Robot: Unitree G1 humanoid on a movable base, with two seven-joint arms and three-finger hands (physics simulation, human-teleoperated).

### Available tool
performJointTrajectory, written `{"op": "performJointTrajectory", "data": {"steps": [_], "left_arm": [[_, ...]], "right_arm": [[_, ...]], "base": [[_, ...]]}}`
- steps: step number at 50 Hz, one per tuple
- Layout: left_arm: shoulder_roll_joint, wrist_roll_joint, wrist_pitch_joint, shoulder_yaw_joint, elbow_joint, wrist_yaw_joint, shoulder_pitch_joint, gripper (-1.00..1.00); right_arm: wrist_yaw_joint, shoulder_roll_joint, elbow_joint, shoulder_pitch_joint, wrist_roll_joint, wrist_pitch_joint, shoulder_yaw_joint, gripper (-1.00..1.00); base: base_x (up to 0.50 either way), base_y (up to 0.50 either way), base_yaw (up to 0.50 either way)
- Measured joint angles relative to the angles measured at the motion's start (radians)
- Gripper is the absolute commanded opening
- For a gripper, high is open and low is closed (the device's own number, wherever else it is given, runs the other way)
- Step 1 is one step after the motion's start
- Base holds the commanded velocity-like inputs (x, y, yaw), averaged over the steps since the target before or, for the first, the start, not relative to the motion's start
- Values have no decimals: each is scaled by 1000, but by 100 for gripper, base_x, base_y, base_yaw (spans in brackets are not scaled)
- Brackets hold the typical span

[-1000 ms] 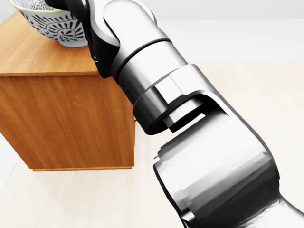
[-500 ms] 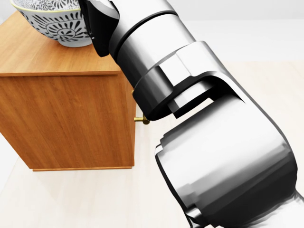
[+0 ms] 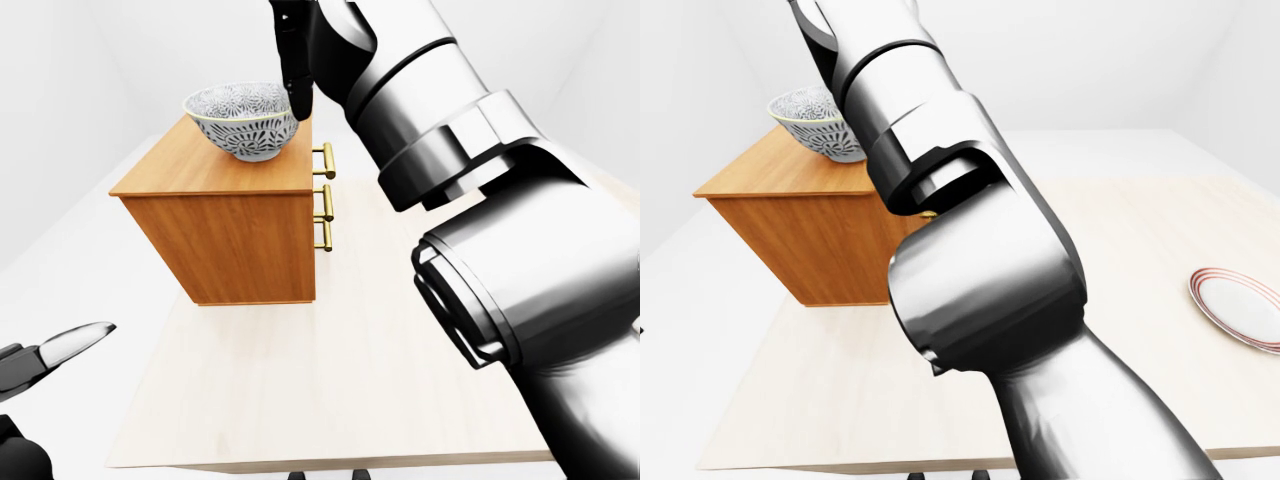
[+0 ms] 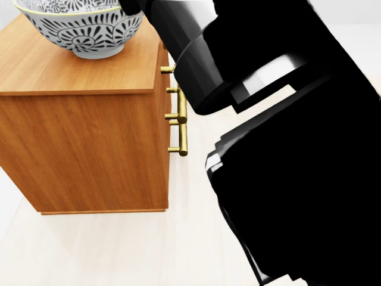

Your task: Put the bowl on top of the cabinet.

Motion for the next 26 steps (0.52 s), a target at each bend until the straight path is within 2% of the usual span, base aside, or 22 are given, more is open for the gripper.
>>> {"op": "performJointTrajectory", "data": {"steps": [9, 26], "left_arm": [[3, -6, 0, 3, -3, 3, -3, 100], [5, -7, 0, 1, -2, 3, -3, 100]], "right_arm": [[-24, -47, 20, -94, -10, 0, -18, 100], [-73, -186, 49, -95, 36, 0, -79, 100]], "base": [[0, 0, 0], [0, 0, 0]]}}
